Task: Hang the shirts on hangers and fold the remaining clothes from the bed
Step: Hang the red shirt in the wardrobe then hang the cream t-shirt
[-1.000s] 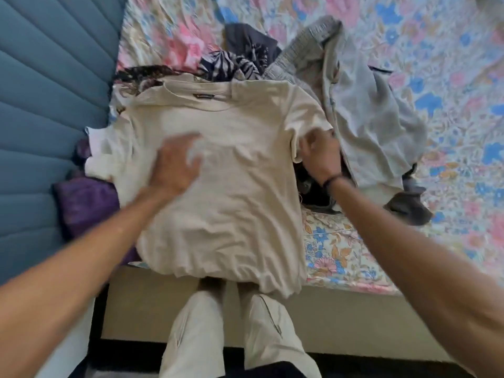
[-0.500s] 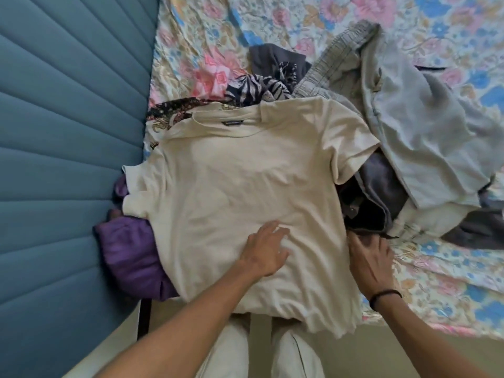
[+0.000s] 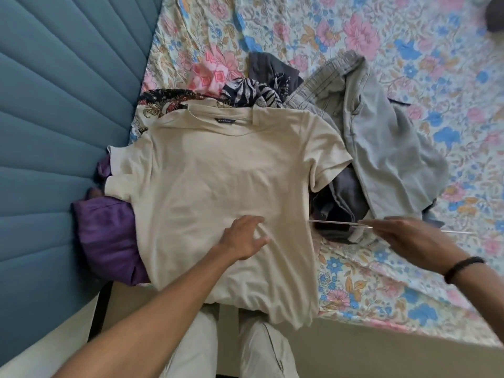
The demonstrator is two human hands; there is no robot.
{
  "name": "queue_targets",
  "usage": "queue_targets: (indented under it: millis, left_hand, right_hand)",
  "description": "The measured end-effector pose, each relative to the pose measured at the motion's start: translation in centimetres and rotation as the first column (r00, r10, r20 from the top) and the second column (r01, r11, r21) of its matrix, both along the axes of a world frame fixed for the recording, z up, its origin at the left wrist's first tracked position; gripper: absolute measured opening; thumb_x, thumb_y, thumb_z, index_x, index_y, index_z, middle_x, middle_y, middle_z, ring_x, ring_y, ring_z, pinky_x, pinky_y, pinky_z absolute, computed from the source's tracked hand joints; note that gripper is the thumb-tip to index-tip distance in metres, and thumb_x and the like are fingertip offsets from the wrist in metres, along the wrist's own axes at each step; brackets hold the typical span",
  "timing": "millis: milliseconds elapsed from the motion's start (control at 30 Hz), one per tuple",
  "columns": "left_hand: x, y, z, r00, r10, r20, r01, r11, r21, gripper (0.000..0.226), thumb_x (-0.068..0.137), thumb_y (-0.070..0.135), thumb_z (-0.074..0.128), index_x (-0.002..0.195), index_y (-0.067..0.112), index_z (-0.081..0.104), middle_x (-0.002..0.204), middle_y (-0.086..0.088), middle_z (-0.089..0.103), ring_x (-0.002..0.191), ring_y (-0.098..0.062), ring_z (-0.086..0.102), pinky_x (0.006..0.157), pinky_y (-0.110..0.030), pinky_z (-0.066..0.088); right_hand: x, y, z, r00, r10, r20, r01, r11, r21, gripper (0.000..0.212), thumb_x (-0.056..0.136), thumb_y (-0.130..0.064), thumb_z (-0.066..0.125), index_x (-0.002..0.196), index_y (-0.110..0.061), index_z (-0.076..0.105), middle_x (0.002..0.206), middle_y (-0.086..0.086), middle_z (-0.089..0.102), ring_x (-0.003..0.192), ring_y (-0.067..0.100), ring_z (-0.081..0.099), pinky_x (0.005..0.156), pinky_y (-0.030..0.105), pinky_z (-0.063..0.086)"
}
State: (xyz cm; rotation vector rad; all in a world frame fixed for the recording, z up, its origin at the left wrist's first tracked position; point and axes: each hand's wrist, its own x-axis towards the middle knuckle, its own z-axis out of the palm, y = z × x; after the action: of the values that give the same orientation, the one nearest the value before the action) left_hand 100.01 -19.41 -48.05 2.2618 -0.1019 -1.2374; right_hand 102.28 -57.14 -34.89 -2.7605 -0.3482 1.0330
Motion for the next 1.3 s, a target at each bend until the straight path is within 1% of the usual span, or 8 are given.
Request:
queue_targets:
  millis: [200,400,567,700,833,933,1200,1300]
  left_hand:
    - [4.4,-2.3,3.1,0.994,0.113,0.008,-0.103,0.932,-0.346,0.090,0.080,0.079,0.063,0.156,0.046,0.027,0.163,0.008,0.034,0.148,-0.012,0.033,0.120,-0.040,0.034]
    - [11.0,1.7,6.8,0.697,0.700,-0.156,-0.685,0.585,-0.435,0.043,0.102,0.047,0.057,0.089,0.008,0.073,0.072,-0.011,0.074,0.050,-0.021,0.063,0.051,-0.035,0.055]
    - [15.7,14.5,10.5,0.624,0.776,-0.091,-0.735,0.544,-0.404,0.060,0.070,0.069,0.078,0.088,0.012,0.073,0.069,-0.012,0.072,0.047,-0.021,0.059,0.044,-0.025,0.045]
    - [19.3,23.8,11.5,0.210,0.912,-0.351,-0.856,-0.002,-0.517,0.089,0.079,0.088,0.037,0.106,0.011,0.072,0.080,-0.015,0.076,0.065,-0.021,0.073,0.059,-0.028,0.059]
    - [20.7,24.5,4.3,0.438,0.879,0.189,-0.798,0.477,-0.368,0.013,0.102,0.024,0.060,0.114,0.026,0.065,0.111,-0.016,0.071,0.072,-0.008,0.067,0.073,-0.033,0.053]
    - [21.1,22.2,-1.1,0.695,0.510,0.507,-0.489,0.852,-0.187,0.041,0.098,0.020,0.066,0.138,0.026,0.057,0.136,-0.006,0.059,0.119,-0.019,0.055,0.105,-0.034,0.042]
    - [26.0,21.7,-3.0,0.752,0.252,0.609,-0.236,0.966,-0.108,0.023,0.089,0.036,0.078,0.107,0.022,0.077,0.100,-0.003,0.063,0.096,-0.024,0.059,0.084,-0.039,0.048]
    - [26.5,22.0,-2.6,0.807,0.140,0.574,-0.093,0.990,-0.110,0.030,0.086,0.050,0.076,0.102,0.025,0.076,0.098,0.006,0.068,0.095,-0.017,0.059,0.083,-0.036,0.046]
  right_hand:
    - [12.1,5.4,8.6,0.967,0.146,-0.211,-0.149,0.989,0.002,0.032,0.105,-0.026,0.055,0.119,-0.055,0.055,0.104,-0.025,0.069,0.085,-0.017,0.062,0.076,0.005,0.048]
    - [24.1,17.5,3.9,0.963,0.228,-0.144,-0.204,0.965,0.165,0.039,0.100,-0.056,0.053,0.114,-0.027,0.076,0.089,-0.020,0.069,0.076,-0.007,0.064,0.073,0.019,0.052]
    - [29.4,31.1,-3.5,0.999,-0.020,0.027,0.005,0.889,0.457,0.056,0.111,-0.044,0.041,0.079,-0.009,0.071,0.068,-0.006,0.065,0.054,0.002,0.057,0.060,0.027,0.050]
    - [33.7,38.7,-5.4,0.874,-0.309,-0.375,0.484,0.615,0.622,0.048,0.110,-0.043,0.044,0.076,-0.015,0.063,0.067,-0.006,0.059,0.057,0.006,0.049,0.059,0.022,0.041]
    - [35.9,40.9,-7.1,0.673,-0.324,-0.665,0.738,0.343,0.581,0.047,0.109,-0.044,0.045,0.071,-0.021,0.059,0.055,-0.011,0.044,0.052,0.008,0.032,0.052,0.024,0.027]
    - [35.5,40.4,-8.9,0.666,-0.324,-0.672,0.743,0.377,0.553,0.045,0.109,-0.041,0.047,0.072,-0.019,0.059,0.054,-0.011,0.047,0.050,0.008,0.035,0.050,0.021,0.030]
    - [34.1,35.5,-12.0,0.820,-0.483,-0.307,0.569,0.744,0.351,0.044,0.108,-0.042,0.050,0.078,-0.012,0.064,0.064,-0.004,0.057,0.049,0.007,0.042,0.041,0.015,0.036]
    - [34.8,34.4,-11.0,0.783,-0.484,-0.390,0.615,0.696,0.371,0.045,0.109,-0.037,0.050,0.074,-0.014,0.064,0.055,-0.008,0.057,0.052,0.011,0.043,0.051,0.023,0.037]
